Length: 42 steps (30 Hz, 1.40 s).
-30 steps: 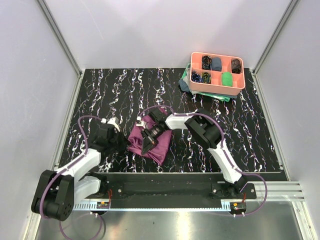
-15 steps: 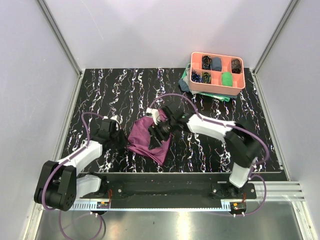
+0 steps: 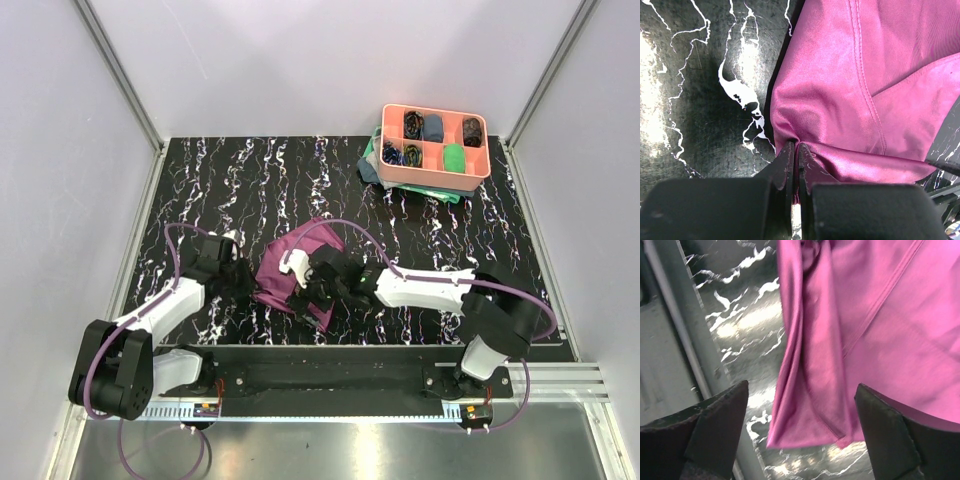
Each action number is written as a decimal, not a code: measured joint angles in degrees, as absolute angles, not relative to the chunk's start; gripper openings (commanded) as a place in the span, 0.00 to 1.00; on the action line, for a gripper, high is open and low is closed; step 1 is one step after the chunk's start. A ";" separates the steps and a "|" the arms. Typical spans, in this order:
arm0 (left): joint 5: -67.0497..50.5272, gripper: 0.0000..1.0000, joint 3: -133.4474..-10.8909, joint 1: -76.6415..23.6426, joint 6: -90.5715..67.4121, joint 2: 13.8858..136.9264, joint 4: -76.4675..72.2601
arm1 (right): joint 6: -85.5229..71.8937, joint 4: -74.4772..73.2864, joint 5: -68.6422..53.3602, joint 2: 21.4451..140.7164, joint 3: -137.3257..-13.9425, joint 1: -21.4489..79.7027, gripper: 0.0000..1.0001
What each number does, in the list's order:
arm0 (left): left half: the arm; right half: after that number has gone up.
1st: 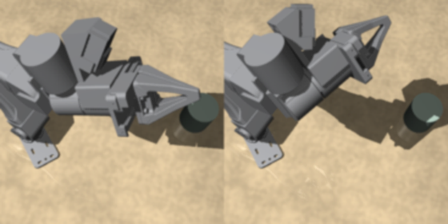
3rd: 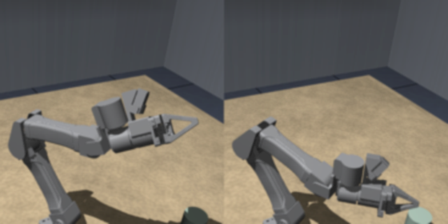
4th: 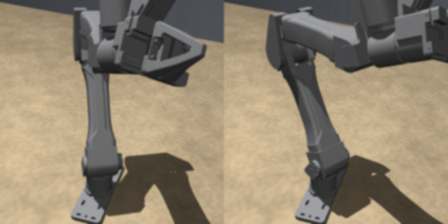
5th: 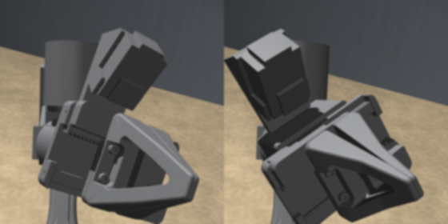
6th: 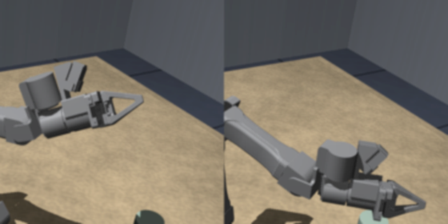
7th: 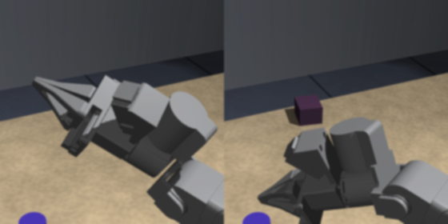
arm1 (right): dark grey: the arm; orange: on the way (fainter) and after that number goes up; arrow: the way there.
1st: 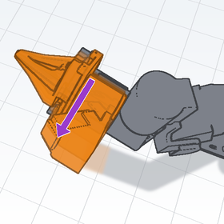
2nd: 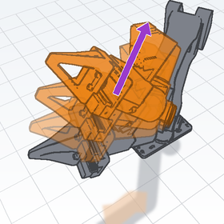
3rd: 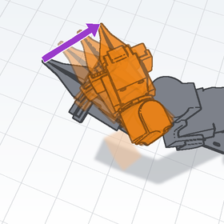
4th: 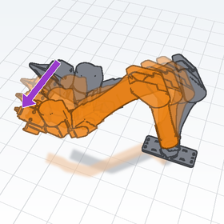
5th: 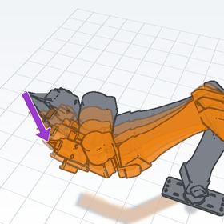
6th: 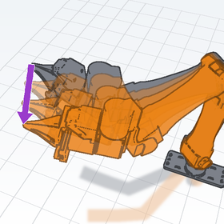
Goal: Fold the napkin, place the utensils inside, and roll it up
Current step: Roll the napkin with the utensil
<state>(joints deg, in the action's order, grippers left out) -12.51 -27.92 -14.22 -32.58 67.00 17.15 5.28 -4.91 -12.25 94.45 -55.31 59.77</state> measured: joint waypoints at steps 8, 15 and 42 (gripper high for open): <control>-12.64 0.00 -27.92 -14.22 -32.56 67.02 17.15 | 9.56 -1.37 -9.87 94.94 -55.09 60.31 0.98; -12.73 0.00 -27.92 -14.22 -32.56 67.31 17.15 | 10.31 -3.68 -11.27 98.54 -55.81 60.66 0.91; -13.72 0.00 -31.29 -14.22 -31.27 69.91 21.06 | 5.50 -10.83 -12.21 101.91 -59.29 64.62 0.00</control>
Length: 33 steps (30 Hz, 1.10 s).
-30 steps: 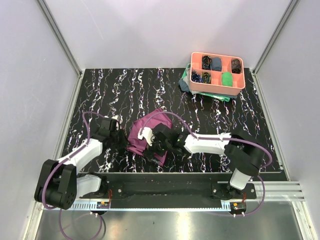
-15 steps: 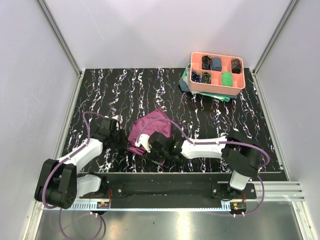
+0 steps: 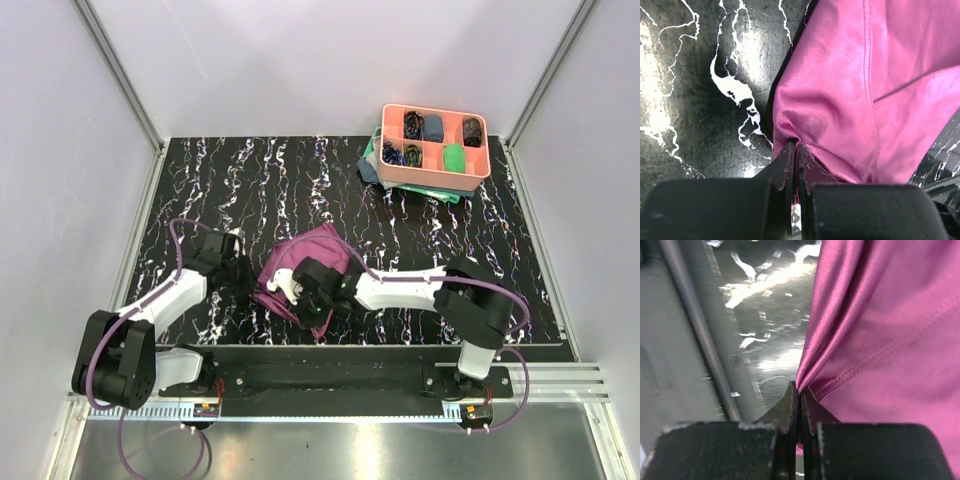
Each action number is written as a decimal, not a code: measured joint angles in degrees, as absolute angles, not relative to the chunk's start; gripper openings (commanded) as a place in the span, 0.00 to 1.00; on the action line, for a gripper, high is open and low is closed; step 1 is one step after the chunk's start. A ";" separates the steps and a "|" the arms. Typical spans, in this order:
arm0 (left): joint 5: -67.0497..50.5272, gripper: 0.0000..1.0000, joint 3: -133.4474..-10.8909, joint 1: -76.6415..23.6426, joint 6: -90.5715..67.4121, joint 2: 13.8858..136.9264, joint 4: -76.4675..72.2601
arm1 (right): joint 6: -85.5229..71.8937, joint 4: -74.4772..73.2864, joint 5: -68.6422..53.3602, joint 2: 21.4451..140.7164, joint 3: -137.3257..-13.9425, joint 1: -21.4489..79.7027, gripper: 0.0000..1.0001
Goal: Fold the napkin, place the utensils inside, and roll it up
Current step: Roll the napkin with the utensil
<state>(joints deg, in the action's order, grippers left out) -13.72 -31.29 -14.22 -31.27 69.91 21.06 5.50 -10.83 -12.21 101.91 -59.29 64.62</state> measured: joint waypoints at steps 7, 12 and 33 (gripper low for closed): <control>-13.54 0.00 -34.13 -14.22 -29.45 70.89 24.34 | 1.52 -13.43 -32.86 104.88 -63.72 56.62 0.00; -13.34 0.00 -34.17 -14.22 -28.97 72.44 24.49 | -1.50 -13.45 -45.25 110.48 -65.28 50.26 0.00; -13.96 0.00 -37.19 -14.28 -28.27 78.39 25.96 | -6.90 -11.88 -51.88 111.59 -62.74 45.84 0.55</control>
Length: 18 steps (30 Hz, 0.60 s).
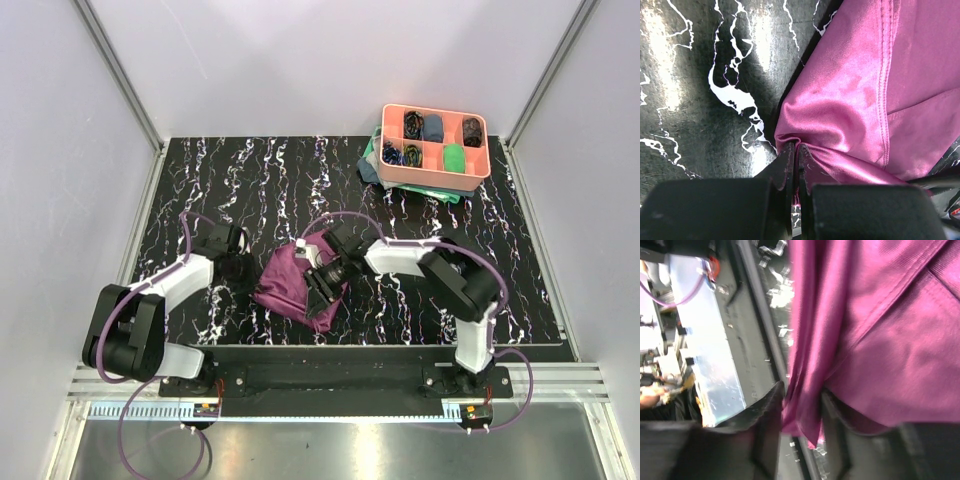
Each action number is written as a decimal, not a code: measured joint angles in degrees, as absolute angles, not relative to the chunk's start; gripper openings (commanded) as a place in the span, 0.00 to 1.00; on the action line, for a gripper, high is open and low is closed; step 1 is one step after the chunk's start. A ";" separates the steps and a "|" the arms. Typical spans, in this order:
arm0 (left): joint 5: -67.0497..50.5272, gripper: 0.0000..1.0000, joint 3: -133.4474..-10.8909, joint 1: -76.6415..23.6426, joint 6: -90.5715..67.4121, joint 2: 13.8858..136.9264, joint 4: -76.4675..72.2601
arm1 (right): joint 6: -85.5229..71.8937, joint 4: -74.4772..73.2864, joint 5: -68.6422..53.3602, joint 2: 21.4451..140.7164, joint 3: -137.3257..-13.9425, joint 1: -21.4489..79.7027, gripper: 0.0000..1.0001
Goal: Fold the napkin, place the utensils inside, and roll it up
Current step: Roll the napkin with the utensil
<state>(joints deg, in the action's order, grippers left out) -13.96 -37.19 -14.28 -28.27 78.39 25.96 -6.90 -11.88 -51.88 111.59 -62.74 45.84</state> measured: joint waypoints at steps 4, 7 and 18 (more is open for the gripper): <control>-13.98 0.00 -37.41 -14.28 -28.25 78.78 26.00 | -8.40 -12.38 -49.01 103.50 -61.67 46.06 0.64; -14.02 0.00 -37.47 -14.28 -28.23 78.85 26.02 | -9.13 -12.75 -45.54 97.47 -61.49 47.59 0.66; -14.06 0.00 -37.47 -14.28 -27.90 78.85 26.02 | -15.00 -14.13 -32.29 93.91 -61.47 65.91 0.67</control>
<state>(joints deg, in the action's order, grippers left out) -14.06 -37.47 -14.28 -27.90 78.85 26.02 -15.00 -14.13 -32.29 93.91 -61.47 65.91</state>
